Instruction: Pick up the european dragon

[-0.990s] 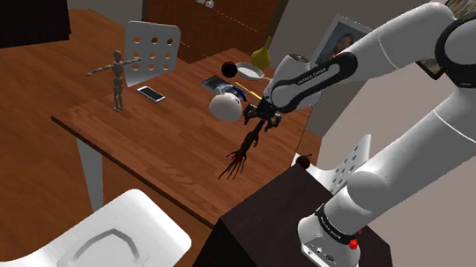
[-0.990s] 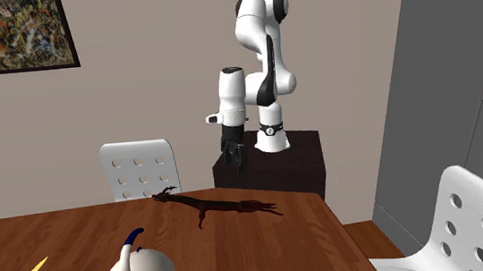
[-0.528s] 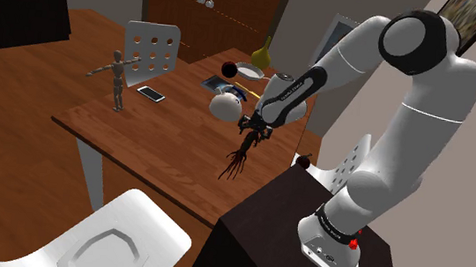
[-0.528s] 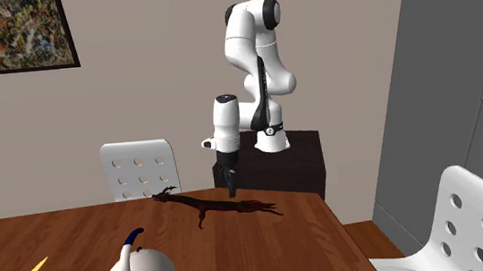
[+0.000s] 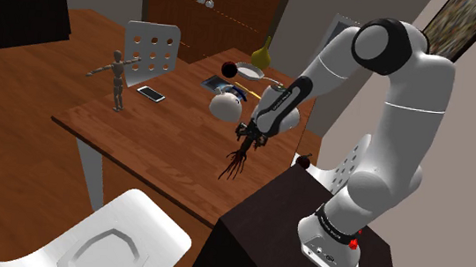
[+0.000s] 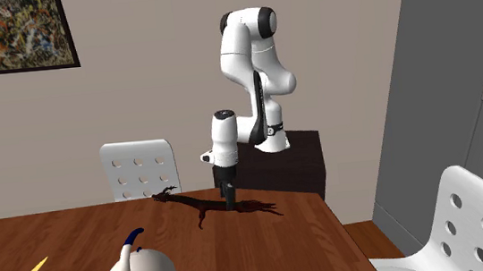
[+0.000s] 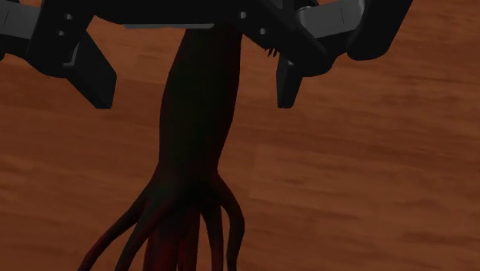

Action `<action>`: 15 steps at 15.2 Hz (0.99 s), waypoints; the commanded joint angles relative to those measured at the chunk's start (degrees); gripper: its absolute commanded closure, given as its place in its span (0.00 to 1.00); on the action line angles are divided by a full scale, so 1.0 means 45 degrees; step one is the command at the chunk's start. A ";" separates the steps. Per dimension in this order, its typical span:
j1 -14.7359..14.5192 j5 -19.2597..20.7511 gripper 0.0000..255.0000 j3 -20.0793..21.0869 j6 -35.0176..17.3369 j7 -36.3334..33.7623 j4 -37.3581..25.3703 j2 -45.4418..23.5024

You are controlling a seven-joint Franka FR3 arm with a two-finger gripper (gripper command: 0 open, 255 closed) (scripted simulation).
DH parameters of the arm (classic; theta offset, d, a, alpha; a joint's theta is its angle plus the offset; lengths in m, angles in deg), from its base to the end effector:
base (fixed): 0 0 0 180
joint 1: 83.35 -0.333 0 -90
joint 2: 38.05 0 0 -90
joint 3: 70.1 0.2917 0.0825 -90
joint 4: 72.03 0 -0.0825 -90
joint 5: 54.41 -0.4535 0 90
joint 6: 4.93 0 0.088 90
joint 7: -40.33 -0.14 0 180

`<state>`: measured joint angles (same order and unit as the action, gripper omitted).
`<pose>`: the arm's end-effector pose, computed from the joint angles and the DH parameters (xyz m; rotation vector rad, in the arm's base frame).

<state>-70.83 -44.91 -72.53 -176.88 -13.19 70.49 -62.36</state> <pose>0.4639 -0.1163 0.0103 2.7189 -1.5340 0.1545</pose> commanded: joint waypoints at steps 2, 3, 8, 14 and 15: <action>-0.0080 0.0046 0.00 -0.0097 -0.0411 -0.0065 -0.0137 -0.0541; -0.0079 0.0044 0.00 -0.0096 -0.0409 -0.0064 -0.0139 -0.0541; -0.0080 0.0049 1.00 -0.0104 -0.0436 -0.0064 -0.0128 -0.0557; -0.0048 0.0034 1.00 -0.0063 -0.0266 -0.0043 -0.0072 -0.0332; -0.0016 0.0020 1.00 -0.0029 -0.0118 -0.0019 -0.0011 -0.0123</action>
<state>-70.96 -44.78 -72.74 -177.85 -13.32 70.31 -63.48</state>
